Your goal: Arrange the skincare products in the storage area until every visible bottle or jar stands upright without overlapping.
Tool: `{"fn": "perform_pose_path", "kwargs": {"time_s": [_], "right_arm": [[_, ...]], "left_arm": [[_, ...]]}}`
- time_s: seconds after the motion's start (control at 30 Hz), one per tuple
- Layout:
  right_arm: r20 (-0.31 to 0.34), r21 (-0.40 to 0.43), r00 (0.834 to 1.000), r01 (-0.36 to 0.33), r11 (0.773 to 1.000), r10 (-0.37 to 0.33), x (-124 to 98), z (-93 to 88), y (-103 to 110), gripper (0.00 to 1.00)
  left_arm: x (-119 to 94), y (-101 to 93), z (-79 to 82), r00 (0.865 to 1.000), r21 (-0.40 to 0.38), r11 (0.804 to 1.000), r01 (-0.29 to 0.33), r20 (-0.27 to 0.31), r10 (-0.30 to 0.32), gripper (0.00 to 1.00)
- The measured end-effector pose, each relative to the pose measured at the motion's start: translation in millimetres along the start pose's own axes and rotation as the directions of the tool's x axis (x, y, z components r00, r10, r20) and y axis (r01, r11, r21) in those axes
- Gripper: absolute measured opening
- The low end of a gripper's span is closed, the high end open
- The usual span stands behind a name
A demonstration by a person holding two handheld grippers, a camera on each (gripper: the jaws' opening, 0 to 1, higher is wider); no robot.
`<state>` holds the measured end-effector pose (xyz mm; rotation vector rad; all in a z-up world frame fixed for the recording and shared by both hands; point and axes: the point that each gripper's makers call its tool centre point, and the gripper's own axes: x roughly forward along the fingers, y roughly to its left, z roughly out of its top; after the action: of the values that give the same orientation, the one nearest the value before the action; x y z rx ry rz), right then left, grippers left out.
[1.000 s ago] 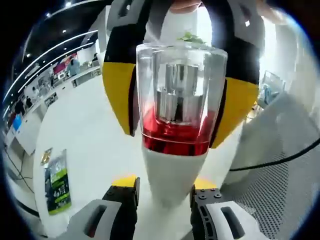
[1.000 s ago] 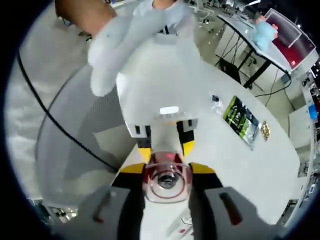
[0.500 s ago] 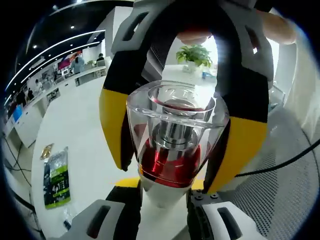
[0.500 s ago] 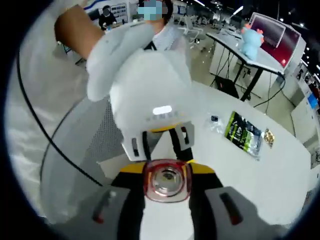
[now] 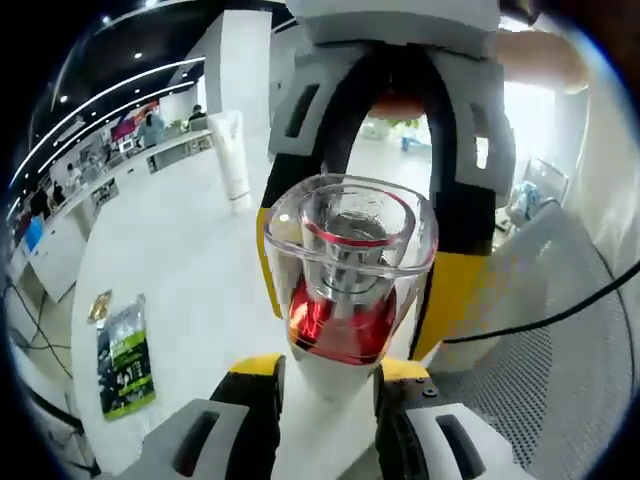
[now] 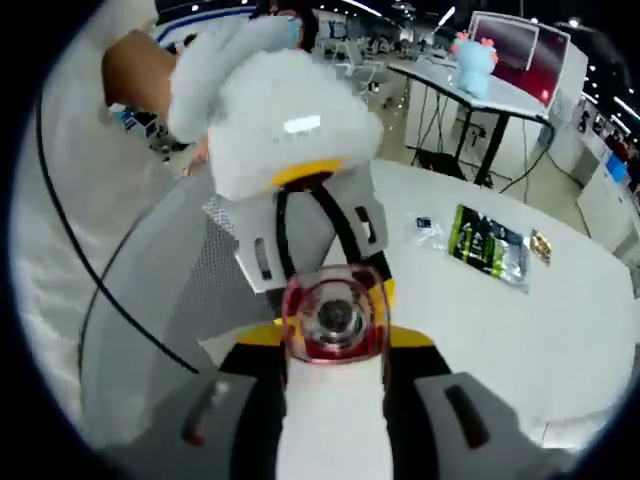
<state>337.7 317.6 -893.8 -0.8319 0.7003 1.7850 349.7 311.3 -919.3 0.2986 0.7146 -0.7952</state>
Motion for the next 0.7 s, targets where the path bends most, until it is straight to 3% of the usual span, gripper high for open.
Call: {"fn": "perform_pose_path", "kwargs": {"time_s": [0.1, 0.17, 0.3, 0.4, 0.5, 0.6, 0.7], "right_arm": [[0.109, 0.130, 0.994, 0.003, 0.992, -0.017, 6.8, -2.3, -0.3, 0.35], [0.141, 0.156, 0.990, 0.007, 0.988, -0.029, 10.7, -5.6, -0.4, 0.34], [0.154, 0.118, 0.985, 0.066, 0.991, -0.084, 15.8, -9.8, -3.4, 0.35], [0.215, 0.103, 0.970, 0.089, 0.991, -0.109, 20.0, 0.8, -5.4, 0.36], [0.233, 0.098, 0.968, 0.073, 0.993, -0.095, 27.0, 3.7, -2.8, 0.34], [0.298, 0.083, 0.948, 0.090, 0.992, -0.111, 26.8, 9.5, -5.2, 0.32], [0.299, 0.088, 0.946, 0.103, 0.991, -0.124, 26.1, 10.5, -7.0, 0.31]], "left_arm": [[-11.6, 1.0, 1.1, 1.000, 0.016, 1.000, 0.003, 0.000, -0.003, 0.38], [-20.7, 3.2, -0.8, 1.000, 0.038, 0.999, -0.005, -0.007, 0.005, 0.40], [-36.3, 15.2, -5.2, 0.997, 0.109, 0.991, -0.078, -0.018, 0.080, 0.50], [-45.9, 18.8, -4.3, 0.991, 0.090, 0.987, -0.134, 0.029, 0.132, 0.59], [-47.9, 19.5, -11.8, 0.983, 0.128, 0.975, -0.183, 0.030, 0.181, 0.58], [-48.7, 26.3, -13.4, 0.962, 0.216, 0.938, -0.271, 0.031, 0.271, 0.51], [-44.6, 27.1, -14.5, 0.955, 0.239, 0.925, -0.294, 0.029, 0.295, 0.51]]}}
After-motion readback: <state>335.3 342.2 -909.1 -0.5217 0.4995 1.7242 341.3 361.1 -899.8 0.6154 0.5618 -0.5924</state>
